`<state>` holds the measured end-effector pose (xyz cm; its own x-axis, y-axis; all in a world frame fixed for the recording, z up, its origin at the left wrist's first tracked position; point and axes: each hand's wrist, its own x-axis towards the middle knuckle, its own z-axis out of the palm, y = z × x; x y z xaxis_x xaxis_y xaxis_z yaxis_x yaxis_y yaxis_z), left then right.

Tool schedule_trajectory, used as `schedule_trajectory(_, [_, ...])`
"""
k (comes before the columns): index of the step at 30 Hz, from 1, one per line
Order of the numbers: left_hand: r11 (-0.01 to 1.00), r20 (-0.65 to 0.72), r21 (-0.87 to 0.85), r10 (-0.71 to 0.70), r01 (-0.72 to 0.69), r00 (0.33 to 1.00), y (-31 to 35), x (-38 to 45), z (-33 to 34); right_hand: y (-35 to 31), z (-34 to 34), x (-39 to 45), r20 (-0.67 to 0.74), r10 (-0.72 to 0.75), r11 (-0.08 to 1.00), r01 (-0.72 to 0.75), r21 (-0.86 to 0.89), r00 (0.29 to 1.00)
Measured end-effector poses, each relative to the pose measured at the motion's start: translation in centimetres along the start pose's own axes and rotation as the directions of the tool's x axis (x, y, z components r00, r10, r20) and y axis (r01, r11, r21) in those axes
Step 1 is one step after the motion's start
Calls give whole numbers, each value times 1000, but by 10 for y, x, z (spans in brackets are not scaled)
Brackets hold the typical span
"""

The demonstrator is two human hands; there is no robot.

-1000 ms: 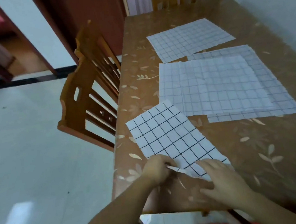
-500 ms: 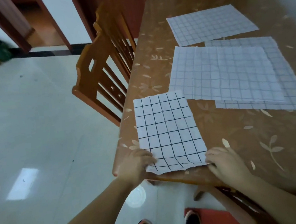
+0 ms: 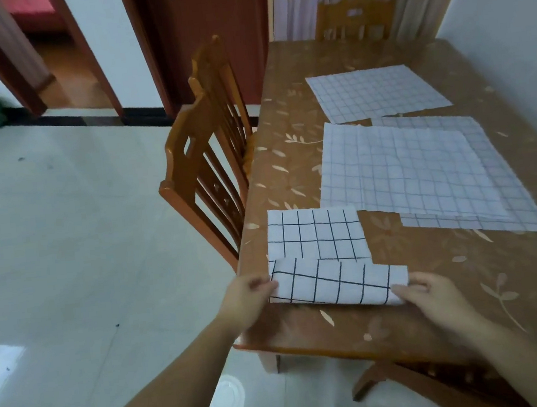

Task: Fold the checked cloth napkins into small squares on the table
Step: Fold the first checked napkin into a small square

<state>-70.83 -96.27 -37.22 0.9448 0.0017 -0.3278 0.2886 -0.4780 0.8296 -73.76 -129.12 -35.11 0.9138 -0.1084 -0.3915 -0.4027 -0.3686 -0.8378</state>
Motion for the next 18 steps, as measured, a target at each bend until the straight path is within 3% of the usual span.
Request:
schedule_trajectory(3, [988,-44,-154,-33,25,998,6,13,-5,-14,6,10,17,-14,998,13,61,1000])
schedule_trajectory(6, [971,-67,-239,-31,14,997,8,31,-8,-14,14,25,48,34,999,-32,-27,998])
schedule_trajectory(10, [933,-62,-348,-121,92,991,18,63,-13,-7,25,65,-25,128,991,-129,-46,991])
schedule_trajectory(15, [888,254,-295,-284,354,925,18,104,-19,-9,37,123,-16,198,976,-195,96,980])
schedule_trajectory(18, [901,307,-227,-293,368,906,14,122,-19,-6,42,144,-57,225,969,-217,119,973])
